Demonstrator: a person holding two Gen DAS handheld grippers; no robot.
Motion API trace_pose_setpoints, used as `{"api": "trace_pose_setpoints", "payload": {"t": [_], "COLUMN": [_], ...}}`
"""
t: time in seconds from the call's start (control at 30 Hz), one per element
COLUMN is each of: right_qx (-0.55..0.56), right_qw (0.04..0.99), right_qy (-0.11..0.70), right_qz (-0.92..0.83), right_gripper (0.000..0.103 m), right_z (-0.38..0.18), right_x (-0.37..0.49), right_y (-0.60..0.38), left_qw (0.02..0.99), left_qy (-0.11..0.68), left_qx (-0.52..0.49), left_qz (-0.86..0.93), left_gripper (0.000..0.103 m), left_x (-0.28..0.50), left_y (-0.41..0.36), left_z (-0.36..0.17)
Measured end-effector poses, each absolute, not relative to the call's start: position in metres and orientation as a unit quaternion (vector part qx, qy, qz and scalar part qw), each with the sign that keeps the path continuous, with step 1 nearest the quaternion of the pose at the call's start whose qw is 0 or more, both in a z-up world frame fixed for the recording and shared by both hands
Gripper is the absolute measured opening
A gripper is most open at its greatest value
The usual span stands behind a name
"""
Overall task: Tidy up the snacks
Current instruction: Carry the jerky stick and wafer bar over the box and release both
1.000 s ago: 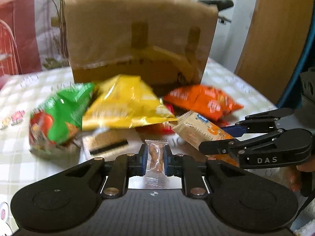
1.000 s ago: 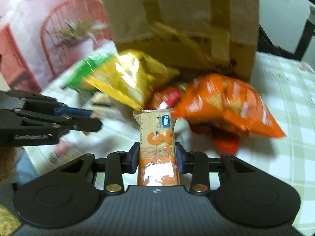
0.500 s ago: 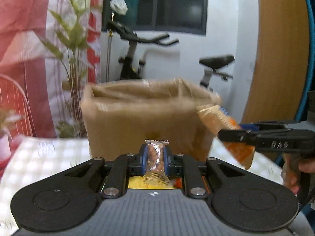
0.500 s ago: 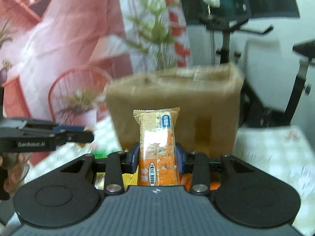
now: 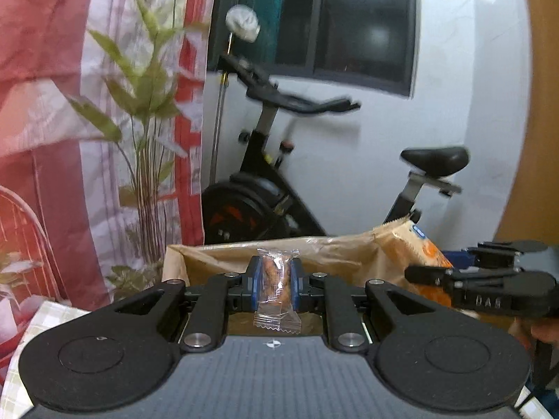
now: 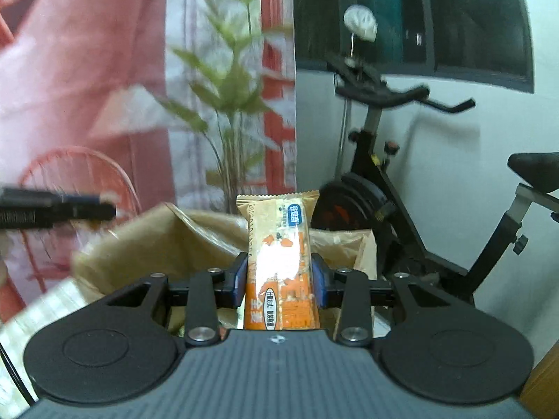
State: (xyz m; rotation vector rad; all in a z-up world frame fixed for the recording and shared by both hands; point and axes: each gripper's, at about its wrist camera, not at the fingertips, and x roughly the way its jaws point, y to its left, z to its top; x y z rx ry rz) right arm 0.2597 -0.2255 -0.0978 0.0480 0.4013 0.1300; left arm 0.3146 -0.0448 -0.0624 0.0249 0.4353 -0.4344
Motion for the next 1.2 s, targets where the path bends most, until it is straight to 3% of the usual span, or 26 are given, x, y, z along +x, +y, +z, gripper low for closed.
{"api": "trace_pose_setpoints", "payload": {"t": [0.2, 0.23, 0.3, 0.37, 0.77, 1.2], "right_qx": [0.026, 0.032, 0.041, 0.040, 0.035, 0.061], "right_qw": [0.969, 0.968, 0.969, 0.971, 0.977, 0.976], "right_qy": [0.241, 0.244, 0.239, 0.232, 0.200, 0.191], "right_qz": [0.052, 0.048, 0.047, 0.052, 0.068, 0.081], "right_gripper": [0.039, 0.040, 0.043, 0.055, 0.066, 0.067], "right_z": [-0.122, -0.122, -0.118, -0.112, -0.091, -0.106], "right_x": [0.280, 0.280, 0.274, 0.264, 0.198, 0.146], "right_y": [-0.224, -0.225, -0.227, -0.228, -0.213, -0.208], "left_qw": [0.948, 0.947, 0.947, 0.949, 0.956, 0.961], "left_qy": [0.259, 0.263, 0.263, 0.254, 0.227, 0.223], "left_qx": [0.025, 0.027, 0.031, 0.034, 0.026, 0.011], "left_qz": [-0.184, -0.183, -0.182, -0.183, -0.184, -0.164], "left_gripper": [0.022, 0.027, 0.052, 0.058, 0.076, 0.080], "left_x": [0.345, 0.346, 0.344, 0.336, 0.267, 0.207], "left_y": [-0.048, -0.047, -0.045, -0.041, -0.014, 0.027], "left_z": [-0.084, -0.086, -0.087, -0.084, -0.056, -0.071]}}
